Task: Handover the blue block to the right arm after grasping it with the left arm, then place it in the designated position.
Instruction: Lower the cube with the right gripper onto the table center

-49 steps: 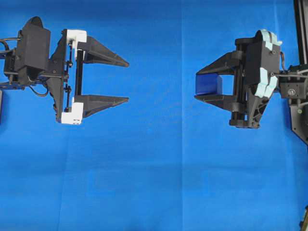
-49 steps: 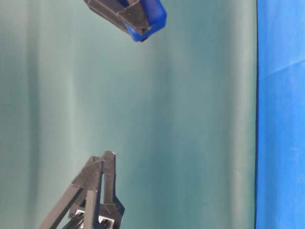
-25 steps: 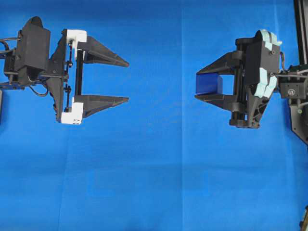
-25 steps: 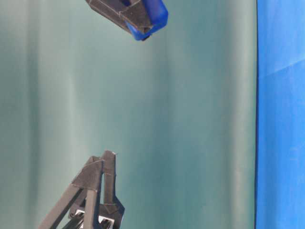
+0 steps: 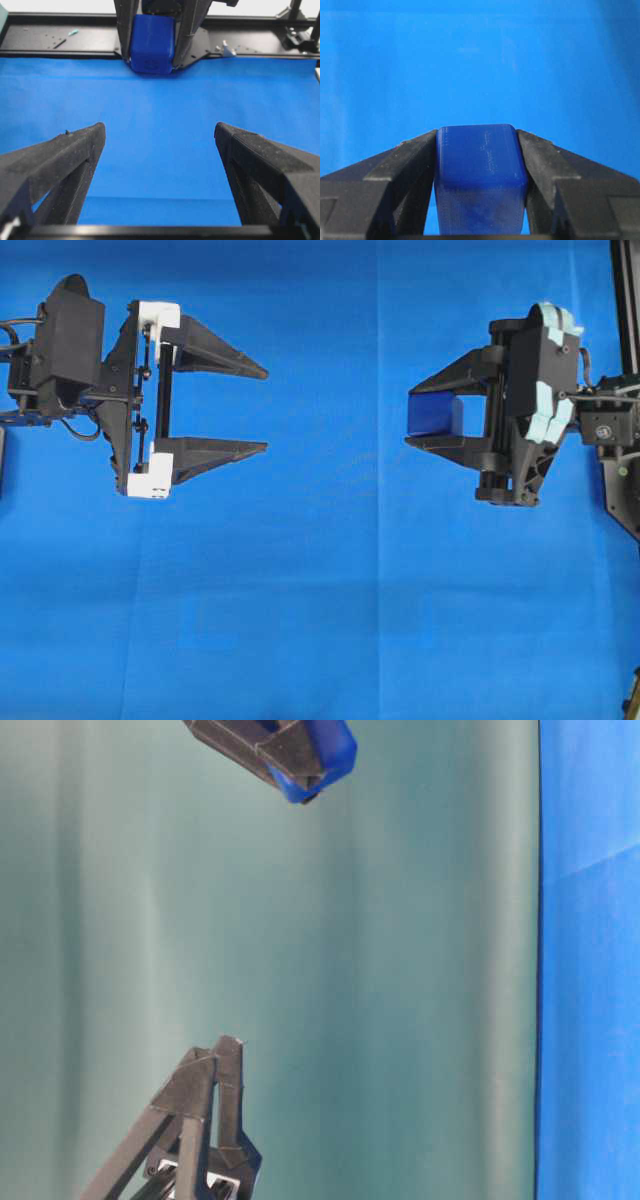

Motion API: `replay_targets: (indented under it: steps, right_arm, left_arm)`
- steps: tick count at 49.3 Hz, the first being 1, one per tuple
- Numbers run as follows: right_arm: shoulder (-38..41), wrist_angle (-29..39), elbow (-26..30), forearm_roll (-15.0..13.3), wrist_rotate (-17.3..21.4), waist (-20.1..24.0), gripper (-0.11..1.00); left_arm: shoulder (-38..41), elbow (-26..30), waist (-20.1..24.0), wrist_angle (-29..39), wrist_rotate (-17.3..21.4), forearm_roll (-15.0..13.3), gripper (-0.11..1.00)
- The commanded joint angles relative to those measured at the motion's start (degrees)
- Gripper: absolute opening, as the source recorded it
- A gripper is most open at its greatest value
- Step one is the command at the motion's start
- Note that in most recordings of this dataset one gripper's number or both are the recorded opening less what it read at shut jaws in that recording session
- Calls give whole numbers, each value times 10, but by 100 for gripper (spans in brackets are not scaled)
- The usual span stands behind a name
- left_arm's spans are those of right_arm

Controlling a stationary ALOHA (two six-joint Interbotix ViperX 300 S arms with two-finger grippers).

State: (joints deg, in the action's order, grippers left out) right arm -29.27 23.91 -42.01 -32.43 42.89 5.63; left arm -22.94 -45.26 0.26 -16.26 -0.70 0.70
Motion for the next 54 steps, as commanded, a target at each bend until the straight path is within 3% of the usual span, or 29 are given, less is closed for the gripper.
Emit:
replay_targets:
  steps: [1, 19, 43, 54]
  right_arm:
    - [6, -6, 4, 1, 2, 2, 42]
    - [90, -97, -18, 0, 2, -10, 42]
    - [228, -294, -47, -1, 1, -87, 42]
    - [286, -343, -35, -1, 1, -100, 42]
  left_arm:
    - [-5, 11, 0, -6, 0, 2, 93]
    - [-4, 11, 0, -6, 0, 1, 93]
    - [-4, 11, 0, -6, 0, 1, 93]
    - [-4, 11, 0, -6, 1, 1, 93]
